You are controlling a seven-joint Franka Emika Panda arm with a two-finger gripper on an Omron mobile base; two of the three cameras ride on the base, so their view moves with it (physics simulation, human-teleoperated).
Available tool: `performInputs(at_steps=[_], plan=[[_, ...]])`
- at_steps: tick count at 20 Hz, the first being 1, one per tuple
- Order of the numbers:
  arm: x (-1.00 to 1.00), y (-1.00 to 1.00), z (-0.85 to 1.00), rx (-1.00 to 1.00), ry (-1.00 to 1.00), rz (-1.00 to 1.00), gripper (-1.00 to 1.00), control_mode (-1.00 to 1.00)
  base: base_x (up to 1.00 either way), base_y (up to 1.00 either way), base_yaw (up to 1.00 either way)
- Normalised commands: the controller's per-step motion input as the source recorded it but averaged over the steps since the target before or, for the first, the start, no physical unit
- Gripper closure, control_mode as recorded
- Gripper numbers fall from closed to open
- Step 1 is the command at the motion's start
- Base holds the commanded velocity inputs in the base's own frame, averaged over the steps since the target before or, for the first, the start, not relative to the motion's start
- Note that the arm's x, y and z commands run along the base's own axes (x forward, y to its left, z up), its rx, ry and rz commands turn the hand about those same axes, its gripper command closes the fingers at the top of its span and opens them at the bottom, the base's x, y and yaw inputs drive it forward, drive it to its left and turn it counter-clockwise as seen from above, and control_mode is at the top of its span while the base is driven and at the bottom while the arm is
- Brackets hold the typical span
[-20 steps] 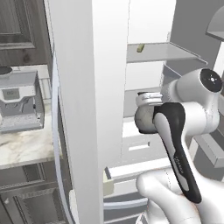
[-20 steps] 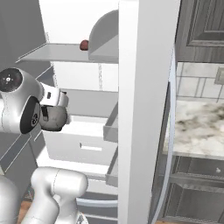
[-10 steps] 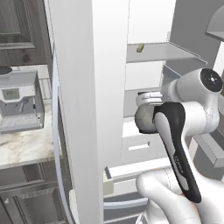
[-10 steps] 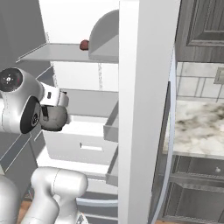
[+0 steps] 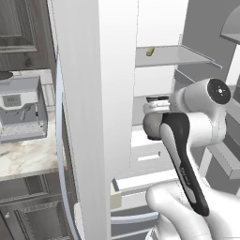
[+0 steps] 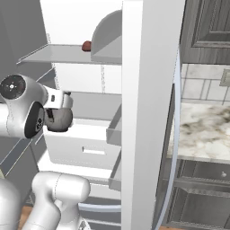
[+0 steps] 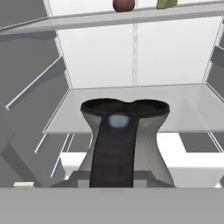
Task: Move the pork loin and butter stick from the second highest shelf to the top shelf to make space. Then, place the pitcher from the counter on the cleared second highest shelf.
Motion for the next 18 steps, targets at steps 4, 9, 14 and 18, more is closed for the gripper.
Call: performInputs(at_steps=[4, 9, 14, 18], plan=[[0.37, 0.0, 0.0, -0.01, -0.07, 0.0, 1.0, -1.0, 0.0, 0.0, 0.0], [0.51, 0.0, -0.03, 0.0, -0.03, 0.0, 1.0, -1.0, 0.0, 0.0, 0.0], [0.58, -0.03, -0.08, 0.0, -0.01, 0.0, 1.0, -1.0, 0.0, 0.0, 0.0], [0.5, -0.07, -0.09, 0.0, 0.0, 0.0, 1.0, -1.0, 0.0, 0.0, 0.0]])
